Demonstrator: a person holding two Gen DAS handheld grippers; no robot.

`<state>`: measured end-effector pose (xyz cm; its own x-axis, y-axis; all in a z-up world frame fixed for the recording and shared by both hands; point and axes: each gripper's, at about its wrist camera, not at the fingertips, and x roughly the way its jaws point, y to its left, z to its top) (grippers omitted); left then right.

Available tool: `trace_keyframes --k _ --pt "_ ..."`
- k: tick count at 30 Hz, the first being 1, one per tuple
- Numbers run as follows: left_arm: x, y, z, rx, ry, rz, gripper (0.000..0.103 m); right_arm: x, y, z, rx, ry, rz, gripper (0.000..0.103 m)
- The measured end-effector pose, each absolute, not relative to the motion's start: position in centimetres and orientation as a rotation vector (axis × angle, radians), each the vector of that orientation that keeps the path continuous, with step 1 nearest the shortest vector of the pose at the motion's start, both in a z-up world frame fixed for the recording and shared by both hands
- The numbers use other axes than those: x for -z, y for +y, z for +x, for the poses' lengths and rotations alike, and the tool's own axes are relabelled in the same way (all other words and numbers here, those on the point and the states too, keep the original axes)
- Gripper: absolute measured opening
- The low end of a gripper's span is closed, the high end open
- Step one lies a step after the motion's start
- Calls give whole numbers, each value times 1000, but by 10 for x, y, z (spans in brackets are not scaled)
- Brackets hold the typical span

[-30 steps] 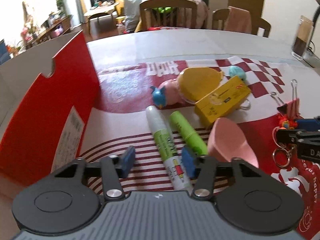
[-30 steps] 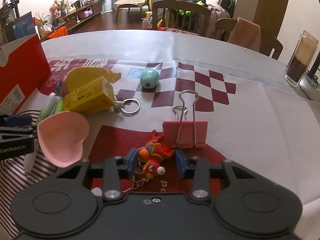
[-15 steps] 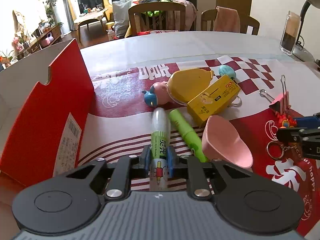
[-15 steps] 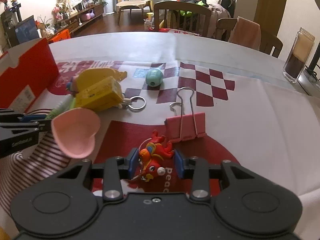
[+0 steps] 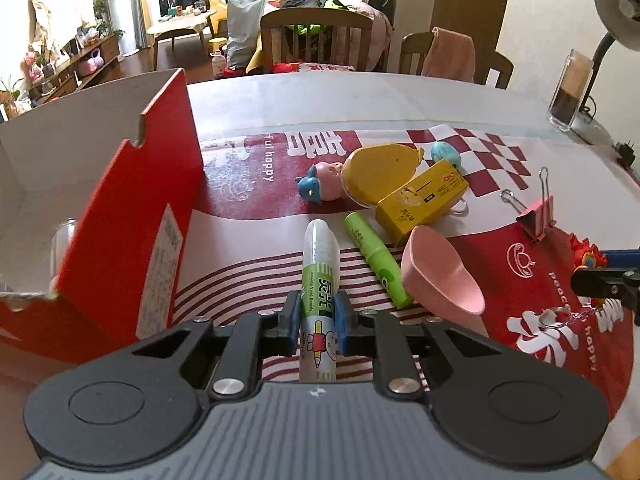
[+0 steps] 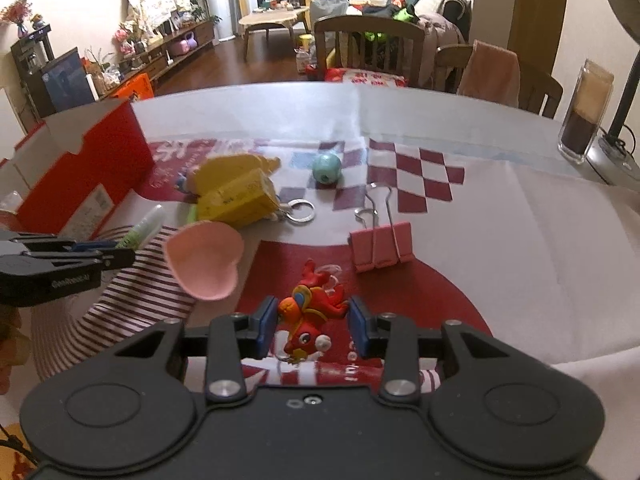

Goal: Organize rigid objects
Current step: 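Carry marker and keychain into the shoebox and open both tools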

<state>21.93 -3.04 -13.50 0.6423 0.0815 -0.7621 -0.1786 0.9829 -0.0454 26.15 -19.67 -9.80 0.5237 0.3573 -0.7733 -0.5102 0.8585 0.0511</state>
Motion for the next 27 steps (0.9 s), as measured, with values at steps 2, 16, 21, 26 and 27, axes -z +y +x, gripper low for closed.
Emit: trace_keyframes --k 2,16,21,26,27 --pt "130 -29 213 -141 854 -116 17 90 -194 257 -531 873 -183 37" --pt "73 -8 187 -56 803 -162 17 31 -146 232 -596 828 -178 37" --pt "49 10 182 -33 776 -168 17 9 -120 229 -633 808 -166 37" --pt "29 38 176 -35 762 -178 17 -8 -89 229 -673 799 -145 37" --pt "26 44 175 -37 758 -179 17 -10 -82 228 -681 796 -146 37"
